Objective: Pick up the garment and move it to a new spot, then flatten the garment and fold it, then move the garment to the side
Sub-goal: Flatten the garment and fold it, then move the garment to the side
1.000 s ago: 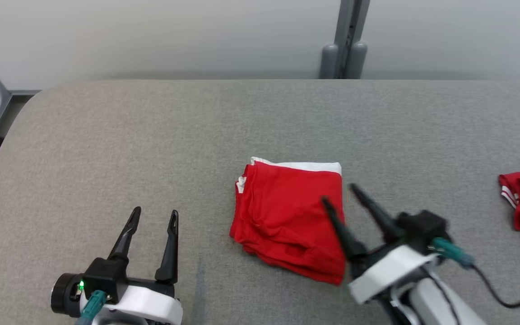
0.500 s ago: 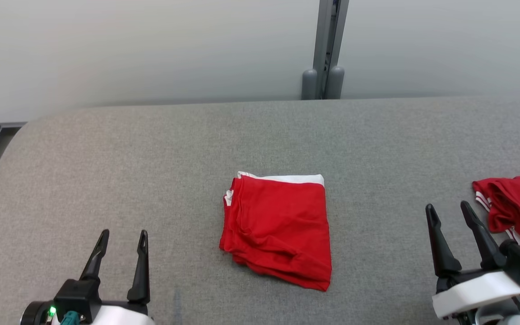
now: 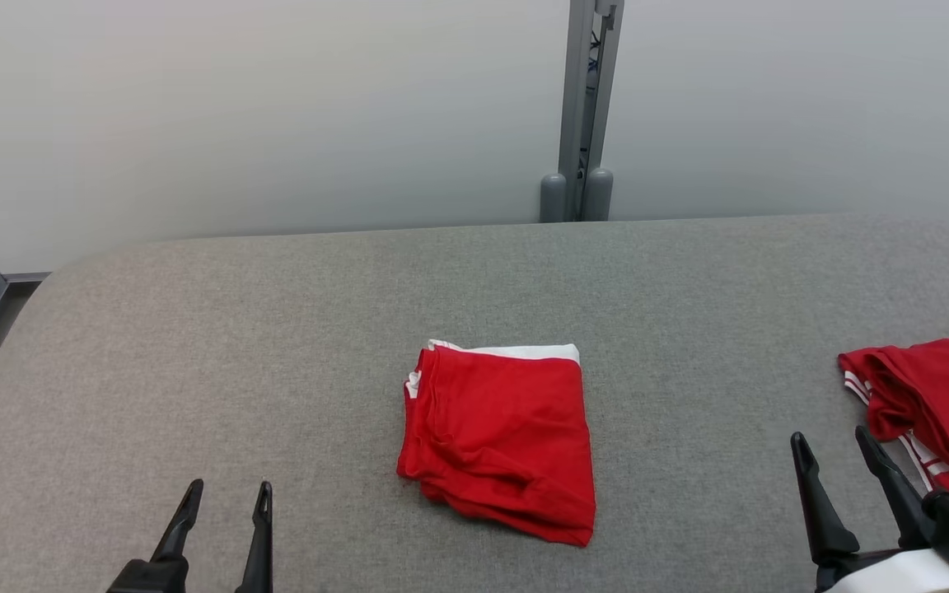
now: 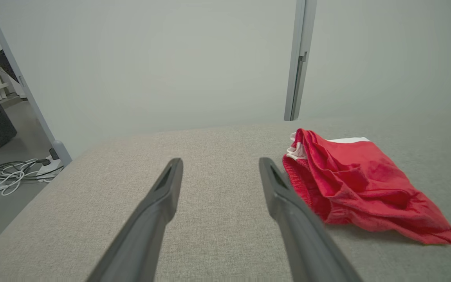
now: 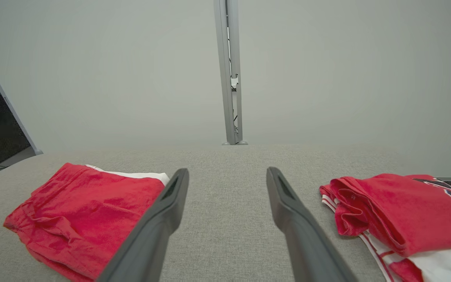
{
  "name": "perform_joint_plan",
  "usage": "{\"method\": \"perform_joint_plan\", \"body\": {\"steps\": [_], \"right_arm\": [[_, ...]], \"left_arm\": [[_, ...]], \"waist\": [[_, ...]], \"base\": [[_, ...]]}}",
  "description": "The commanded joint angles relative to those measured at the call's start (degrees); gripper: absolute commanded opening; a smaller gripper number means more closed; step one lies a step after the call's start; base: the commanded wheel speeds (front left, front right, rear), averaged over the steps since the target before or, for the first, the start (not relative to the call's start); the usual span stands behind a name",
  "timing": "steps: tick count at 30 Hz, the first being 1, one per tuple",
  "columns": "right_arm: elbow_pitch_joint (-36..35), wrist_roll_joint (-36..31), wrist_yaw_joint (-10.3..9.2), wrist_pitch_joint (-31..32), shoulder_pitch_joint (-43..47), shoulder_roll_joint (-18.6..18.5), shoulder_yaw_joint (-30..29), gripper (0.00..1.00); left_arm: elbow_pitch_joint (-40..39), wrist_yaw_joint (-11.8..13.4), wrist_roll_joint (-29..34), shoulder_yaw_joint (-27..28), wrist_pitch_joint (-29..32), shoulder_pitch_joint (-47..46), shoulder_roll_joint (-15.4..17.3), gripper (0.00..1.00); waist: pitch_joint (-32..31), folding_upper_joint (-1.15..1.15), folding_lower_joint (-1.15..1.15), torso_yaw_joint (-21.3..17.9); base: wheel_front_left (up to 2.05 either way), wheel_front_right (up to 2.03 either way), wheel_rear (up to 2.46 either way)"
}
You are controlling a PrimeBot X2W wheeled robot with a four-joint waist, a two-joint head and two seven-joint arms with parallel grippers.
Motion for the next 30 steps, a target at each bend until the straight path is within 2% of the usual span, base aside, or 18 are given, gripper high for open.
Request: {"method": "perform_joint_plan", "body": {"steps": [1,15,30], "right_arm": [[-0.8,-0.6,0.00,0.5,1.0,-0.4,-0.5,1.00],[-4.7,-1.6,0.00,2.9,3.9,0.4,-1.8,1.00],[-4.6,-1.8,0.00,2.8,4.0,1.0,-1.8,1.00]], "left_arm": [[-0.2,0.4,0.2,0.0,0.1,0.8,0.3,1.00],[1.4,-0.2,-1.2,-0.1,-0.6,1.4,1.3,1.00],[2.0,0.2,-1.8,-0.2,-1.1,0.3,1.7,1.00]], "waist": [[-0.3,0.00,0.00,-0.1],[-1.0,0.00,0.00,0.4],[-0.6,0.00,0.00,0.6]], "base": [[0.00,0.00,0.00],[0.00,0.00,0.00],[0.00,0.00,0.00]]}}
